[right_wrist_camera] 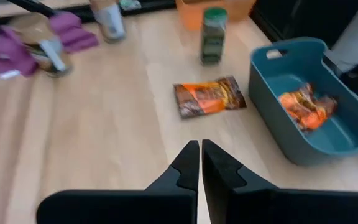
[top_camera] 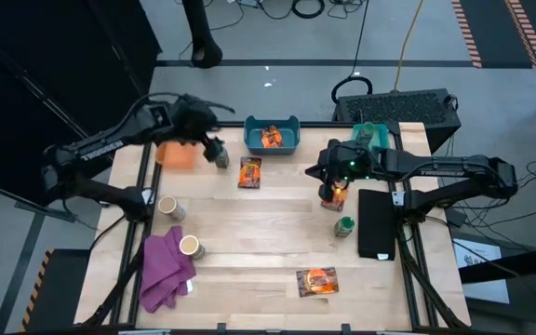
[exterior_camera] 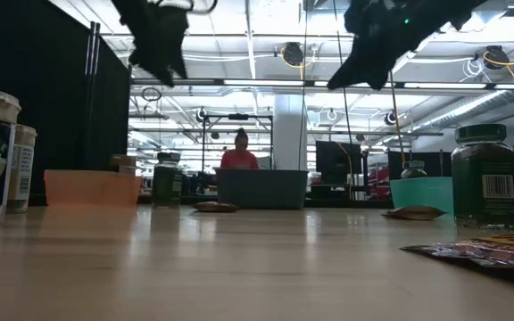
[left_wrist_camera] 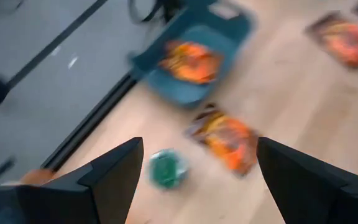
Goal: Sort spices by type
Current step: Put the right green seasoning bottle into the light blue bin
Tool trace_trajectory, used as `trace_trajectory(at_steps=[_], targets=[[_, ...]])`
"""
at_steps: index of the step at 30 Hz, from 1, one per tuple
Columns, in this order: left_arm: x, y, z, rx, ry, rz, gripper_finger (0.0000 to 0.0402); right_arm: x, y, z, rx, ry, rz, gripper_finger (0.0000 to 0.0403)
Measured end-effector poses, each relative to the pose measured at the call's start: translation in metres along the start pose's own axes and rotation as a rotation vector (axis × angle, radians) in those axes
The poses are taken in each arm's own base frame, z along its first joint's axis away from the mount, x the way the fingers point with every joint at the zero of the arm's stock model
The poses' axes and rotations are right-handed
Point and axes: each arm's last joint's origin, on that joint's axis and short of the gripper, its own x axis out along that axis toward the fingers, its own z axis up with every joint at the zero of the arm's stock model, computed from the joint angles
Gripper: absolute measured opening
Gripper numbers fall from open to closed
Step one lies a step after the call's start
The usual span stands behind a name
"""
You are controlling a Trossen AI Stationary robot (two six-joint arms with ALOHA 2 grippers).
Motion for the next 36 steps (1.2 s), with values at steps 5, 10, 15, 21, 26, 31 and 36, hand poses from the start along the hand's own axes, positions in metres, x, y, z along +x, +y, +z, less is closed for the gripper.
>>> trace_trajectory(at_steps=[5, 10, 15, 21, 26, 31, 36], targets=[[0.003, -0.042, -0.007, 0.128, -0.09, -0.126, 0.0317, 0.021, -0.001, -0.009, 0.033, 0.078, -0.031, 0.0], [0.013, -0.077, -0.02, 0.224, -0.146, -0.221, 0.0317, 0.04, 0.002, -0.02, 0.074, 0.168, -0.037, 0.0], [0.026, -0.103, -0.036, 0.285, -0.151, -0.258, 0.0317, 0.044, 0.013, -0.03, 0.113, 0.246, -0.024, 0.0], [0.044, -0.13, -0.047, 0.347, -0.128, -0.235, 0.0317, 0.037, 0.03, -0.035, 0.14, 0.262, -0.058, 0.0], [0.059, -0.146, -0.049, 0.369, -0.128, -0.25, 0.0317, 0.031, 0.041, -0.037, 0.183, 0.276, -0.037, 0.0], [0.069, -0.154, -0.052, 0.402, -0.122, -0.252, 0.0317, 0.027, 0.051, -0.04, 0.206, 0.29, -0.014, 0.0], [0.073, -0.155, -0.053, 0.407, -0.11, -0.242, 0.0317, 0.019, 0.059, -0.046, 0.216, 0.354, -0.006, 0.0]])
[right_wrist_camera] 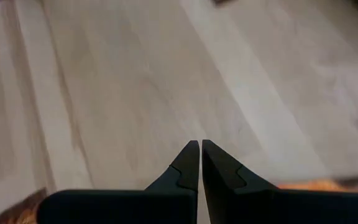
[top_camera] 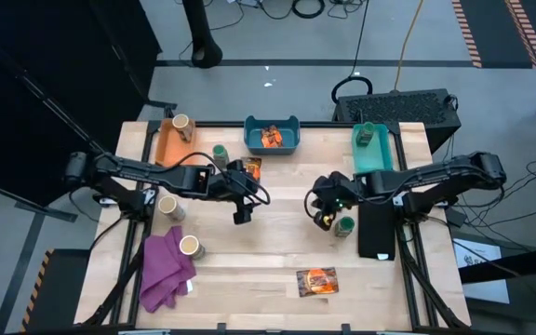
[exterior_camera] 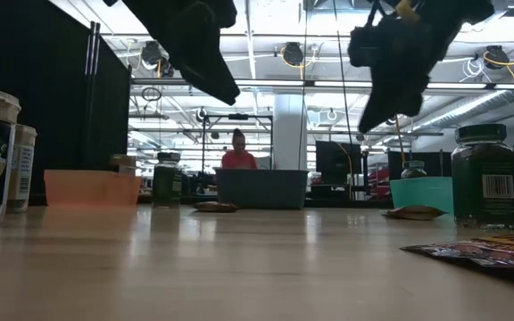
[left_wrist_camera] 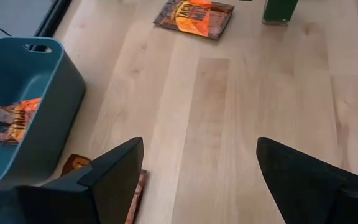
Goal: Sort spices by type
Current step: Put the right green seasoning bottle into the light blue bin
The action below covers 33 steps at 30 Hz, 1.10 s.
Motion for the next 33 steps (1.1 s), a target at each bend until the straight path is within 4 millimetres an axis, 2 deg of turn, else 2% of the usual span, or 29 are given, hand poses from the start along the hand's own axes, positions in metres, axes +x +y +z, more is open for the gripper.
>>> trace_trajectory(at_steps=[4, 13, 21, 33], targets=[[0.0, 0.0, 0.0, 0.005, 0.0, 0.016, 0.0317, -0.011, 0.001, -0.006, 0.035, 0.103, -0.05, 0.0], [0.0, 0.001, 0.0, 0.009, 0.0, 0.037, 0.0317, -0.049, 0.008, 0.004, 0.15, 0.251, -0.134, 0.0], [0.0, 0.002, -0.001, 0.033, 0.012, 0.057, 0.0317, -0.083, 0.011, 0.011, 0.366, 0.419, -0.147, 0.0], [0.0, 0.004, 0.001, 0.17, -0.002, 0.127, 0.0317, -0.101, 0.016, -0.008, 0.56, 0.577, -0.28, 0.0]])
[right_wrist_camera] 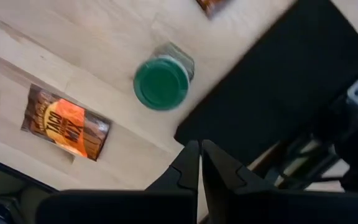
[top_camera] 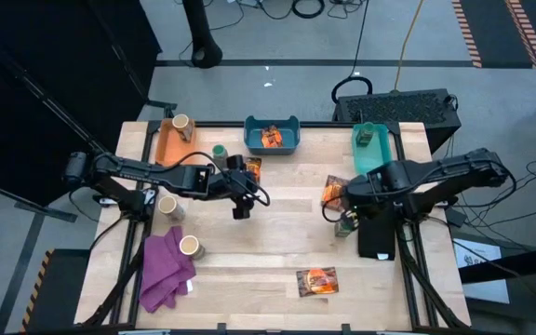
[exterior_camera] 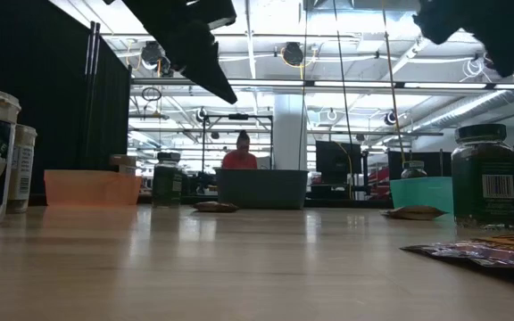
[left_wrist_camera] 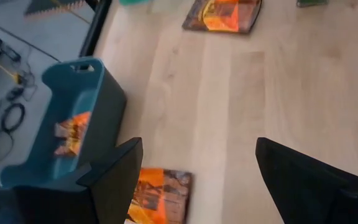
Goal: Sort spices by type
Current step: Put the right green seasoning bottle into the light blue bin
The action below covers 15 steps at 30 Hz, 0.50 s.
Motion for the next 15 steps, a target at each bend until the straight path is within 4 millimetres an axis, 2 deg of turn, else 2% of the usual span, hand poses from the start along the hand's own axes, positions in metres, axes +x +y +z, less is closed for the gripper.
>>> trace_trajectory(at_steps=[6, 11, 15], targets=[[-0.012, -0.003, 0.01, 0.052, -0.112, -0.038, 0.0317, 0.0, 0.001, -0.014, 0.063, 0.006, -0.01, 0.0], [-0.022, -0.007, -0.003, 0.054, -0.227, -0.067, 0.0317, 0.001, 0.005, -0.023, 0.107, -0.003, 0.0, 0.0], [-0.036, -0.002, -0.008, 0.064, -0.314, -0.051, 0.0317, 0.002, 0.012, -0.025, 0.114, -0.066, 0.05, 0.0]])
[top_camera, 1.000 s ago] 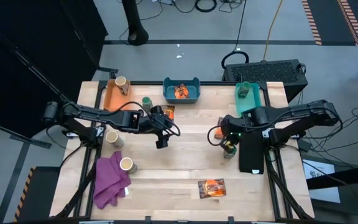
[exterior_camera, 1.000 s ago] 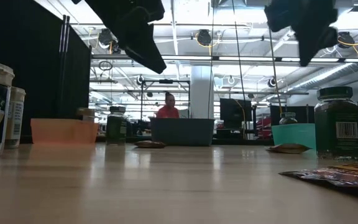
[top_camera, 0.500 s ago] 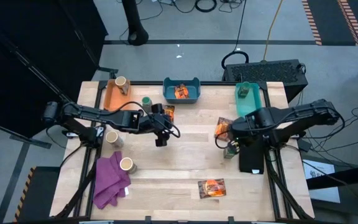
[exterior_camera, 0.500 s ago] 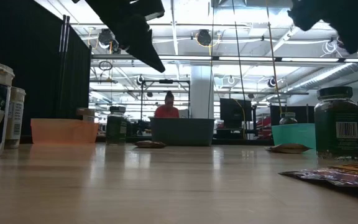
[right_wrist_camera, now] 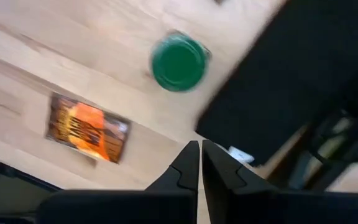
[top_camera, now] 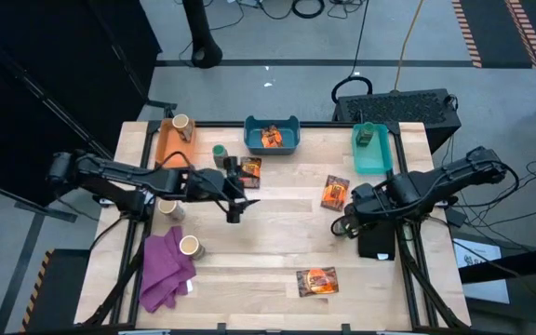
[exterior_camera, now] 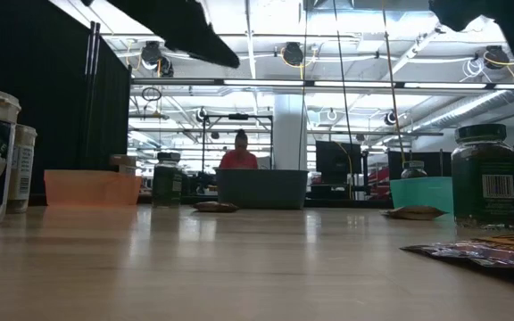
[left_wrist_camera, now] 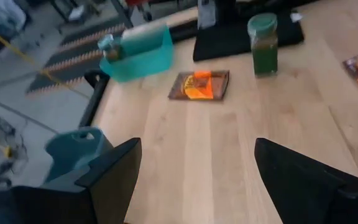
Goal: Sort spices by type
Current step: Put the right green seasoning bottle into the light blue bin
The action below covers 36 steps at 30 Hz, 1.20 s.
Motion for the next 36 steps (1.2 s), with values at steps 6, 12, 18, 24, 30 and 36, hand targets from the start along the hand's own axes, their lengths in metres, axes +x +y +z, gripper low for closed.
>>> trace_trajectory(at_steps=[6, 12, 18, 24, 30, 36], targets=[[-0.031, 0.013, 0.016, -0.019, -0.138, 0.035, 0.0317, 0.0, 0.003, 0.004, 0.037, -0.037, 0.033, 0.0], [-0.045, 0.011, 0.004, 0.008, -0.125, 0.016, 0.0317, 0.002, 0.005, 0.005, 0.062, -0.044, 0.026, 0.001], [-0.045, 0.011, 0.0, 0.027, -0.121, 0.021, 0.0317, 0.012, 0.013, 0.013, 0.099, -0.068, -0.017, 0.0051], [-0.045, 0.013, 0.0, 0.02, -0.122, 0.027, 0.0317, 0.023, 0.023, 0.018, 0.107, -0.056, -0.046, 0.0139], [-0.045, 0.013, 0.0, 0.019, -0.122, 0.029, 0.0317, 0.026, 0.023, 0.022, 0.112, 0.009, -0.069, 0.0243], [-0.045, 0.013, 0.0, 0.0, -0.122, 0.028, 0.0317, 0.027, 0.022, 0.029, 0.106, 0.006, -0.065, 0.028]])
